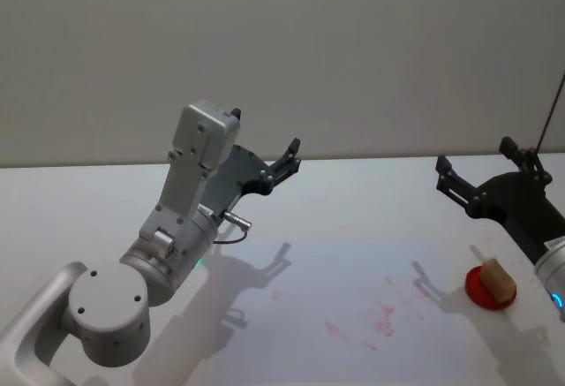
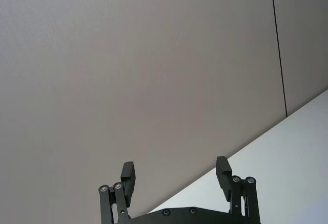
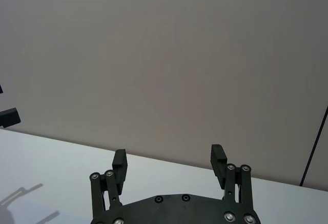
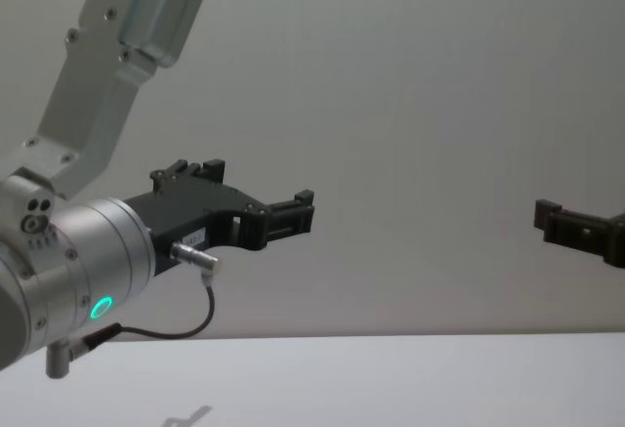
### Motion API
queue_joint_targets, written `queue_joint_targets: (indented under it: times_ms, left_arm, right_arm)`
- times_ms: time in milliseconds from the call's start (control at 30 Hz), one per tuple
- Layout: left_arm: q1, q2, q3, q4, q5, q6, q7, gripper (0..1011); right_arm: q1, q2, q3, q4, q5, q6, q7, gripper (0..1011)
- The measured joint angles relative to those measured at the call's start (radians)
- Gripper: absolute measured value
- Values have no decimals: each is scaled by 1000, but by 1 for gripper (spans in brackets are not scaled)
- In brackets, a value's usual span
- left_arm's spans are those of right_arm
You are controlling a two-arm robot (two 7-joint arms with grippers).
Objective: Use the one hand to pick up the stamp and affix it onto the A4 paper.
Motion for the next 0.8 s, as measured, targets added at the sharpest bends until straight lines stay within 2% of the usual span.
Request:
queue_joint_targets:
  times_ms: [800]
  left_arm:
    - [0,0,0,0,0,0,0,1001]
  right_arm:
    - [0,0,0,0,0,0,0,1001]
